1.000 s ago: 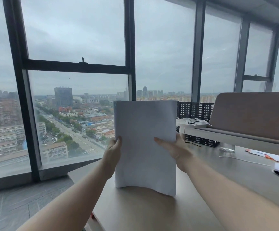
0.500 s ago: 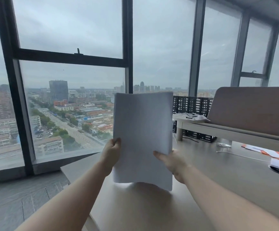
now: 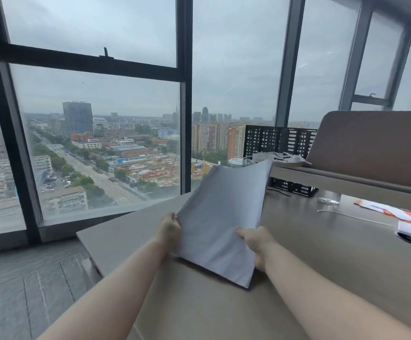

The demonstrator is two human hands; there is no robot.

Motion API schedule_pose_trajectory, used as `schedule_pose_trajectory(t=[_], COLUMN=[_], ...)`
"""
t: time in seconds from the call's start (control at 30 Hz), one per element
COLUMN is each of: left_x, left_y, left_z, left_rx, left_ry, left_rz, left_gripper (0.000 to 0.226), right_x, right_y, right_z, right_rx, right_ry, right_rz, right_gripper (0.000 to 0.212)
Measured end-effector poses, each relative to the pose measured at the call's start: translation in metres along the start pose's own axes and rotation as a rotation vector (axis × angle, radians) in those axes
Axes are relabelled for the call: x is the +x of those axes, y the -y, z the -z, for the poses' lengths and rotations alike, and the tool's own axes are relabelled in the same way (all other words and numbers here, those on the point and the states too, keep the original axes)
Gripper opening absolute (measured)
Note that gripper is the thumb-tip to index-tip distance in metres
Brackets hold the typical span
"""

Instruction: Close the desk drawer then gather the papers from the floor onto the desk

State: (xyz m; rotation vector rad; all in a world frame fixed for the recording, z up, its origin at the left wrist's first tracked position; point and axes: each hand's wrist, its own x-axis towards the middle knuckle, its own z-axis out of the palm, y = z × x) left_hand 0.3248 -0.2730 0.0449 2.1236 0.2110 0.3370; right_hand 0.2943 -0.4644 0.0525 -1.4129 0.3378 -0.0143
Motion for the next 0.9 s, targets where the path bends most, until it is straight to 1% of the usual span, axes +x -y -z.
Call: schedule_pose_trajectory(t=[0.03,0.1,0.13,0.23,0.27,0.37,0.53,0.7,0.8,0.83,0.87,0.9], left_x=[0.004,0.006,0.007,0.008,0.010,0.013,0.013,0.012,0.013,0.011,0.012,0.012], left_y=[0.002,0.002,0.002,0.003,0.003,0.004,0.005,0.005,0.005,0.004,0.006,0.005], left_z=[-0.002,-0.007,-0.010,-0.017,-0.019,-0.020,-0.018,-0.015,-0.016,-0.015,-0.016,-0.015], left_rx=[0.029,0.116,0.157,0.225,0.238,0.286,0.339,0.337,0.326,0.328,0.328,0.324], left_ry=[-0.001,0.010,0.014,0.018,0.023,0.050,0.046,0.036,0.036,0.044,0.031,0.036], left_rz=[-0.003,-0.013,-0.027,-0.072,-0.073,-0.067,-0.096,-0.101,-0.099,-0.097,-0.108,-0.096], left_gripper=[0.025,0.033,0.034,0.037,0.040,0.044,0.036,0.031,0.031,0.032,0.032,0.033], right_x=[0.002,0.004,0.006,0.012,0.014,0.020,0.029,0.028,0.025,0.017,0.012,0.005], right_y=[-0.001,-0.001,-0.001,-0.003,-0.003,-0.003,-0.005,-0.004,0.004,0.008,0.013,0.017], right_z=[0.000,0.003,0.004,0.005,0.006,0.007,0.006,0.010,0.016,0.020,0.026,0.033], right_rx=[0.005,0.014,0.023,0.044,0.050,0.015,-0.077,-0.213,-0.275,-0.329,-0.414,-0.543], right_ry=[-0.008,-0.017,-0.018,-0.037,-0.044,-0.077,-0.082,-0.119,-0.105,-0.115,-0.125,-0.177], right_rz=[-0.011,-0.037,-0.044,-0.060,-0.059,-0.064,-0.056,-0.031,-0.069,-0.092,-0.105,-0.059], right_gripper=[0.022,0.011,0.010,0.028,0.031,0.033,0.038,0.040,0.028,0.023,0.022,0.026])
